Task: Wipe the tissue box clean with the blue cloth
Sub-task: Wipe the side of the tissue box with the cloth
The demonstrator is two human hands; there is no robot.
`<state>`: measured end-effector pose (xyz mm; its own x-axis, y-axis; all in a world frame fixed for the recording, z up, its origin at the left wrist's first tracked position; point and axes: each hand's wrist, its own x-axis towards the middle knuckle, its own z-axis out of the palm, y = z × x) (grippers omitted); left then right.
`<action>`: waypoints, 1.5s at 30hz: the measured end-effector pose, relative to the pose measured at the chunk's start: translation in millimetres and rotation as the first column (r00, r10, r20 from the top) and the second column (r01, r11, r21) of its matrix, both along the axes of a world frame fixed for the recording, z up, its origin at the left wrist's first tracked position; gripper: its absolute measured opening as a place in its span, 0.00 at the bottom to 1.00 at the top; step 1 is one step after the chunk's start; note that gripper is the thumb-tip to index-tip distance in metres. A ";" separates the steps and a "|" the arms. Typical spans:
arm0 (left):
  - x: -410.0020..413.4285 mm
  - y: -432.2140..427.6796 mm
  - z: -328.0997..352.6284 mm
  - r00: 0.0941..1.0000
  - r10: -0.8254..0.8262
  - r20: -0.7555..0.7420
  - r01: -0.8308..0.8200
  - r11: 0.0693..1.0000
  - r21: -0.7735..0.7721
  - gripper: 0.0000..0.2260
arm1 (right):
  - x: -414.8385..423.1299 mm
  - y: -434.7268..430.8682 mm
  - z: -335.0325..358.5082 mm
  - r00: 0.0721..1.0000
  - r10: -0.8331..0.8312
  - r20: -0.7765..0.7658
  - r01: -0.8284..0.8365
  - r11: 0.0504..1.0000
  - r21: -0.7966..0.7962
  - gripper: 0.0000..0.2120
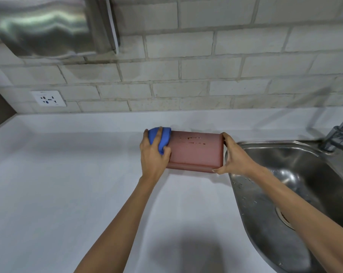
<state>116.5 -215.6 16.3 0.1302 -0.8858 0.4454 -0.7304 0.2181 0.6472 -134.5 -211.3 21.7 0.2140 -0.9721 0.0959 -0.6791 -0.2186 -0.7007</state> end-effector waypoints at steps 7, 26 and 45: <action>16.1 29.6 -36.4 0.954 -0.214 0.211 0.261 0.938 -0.228 0.19 | -1.6 2.9 3.5 1.000 0.027 0.001 -0.027 0.999 -0.016 0.45; 25.7 10.9 -24.9 0.932 -0.156 0.327 0.240 0.942 -0.235 0.17 | 3.8 0.3 1.2 1.000 -0.001 0.007 0.001 1.000 -0.009 0.47; -24.0 -5.9 -9.7 0.894 -0.194 0.404 0.309 0.920 -0.243 0.18 | 4.8 -1.9 -3.7 1.000 -0.025 0.001 0.025 1.000 -0.008 0.52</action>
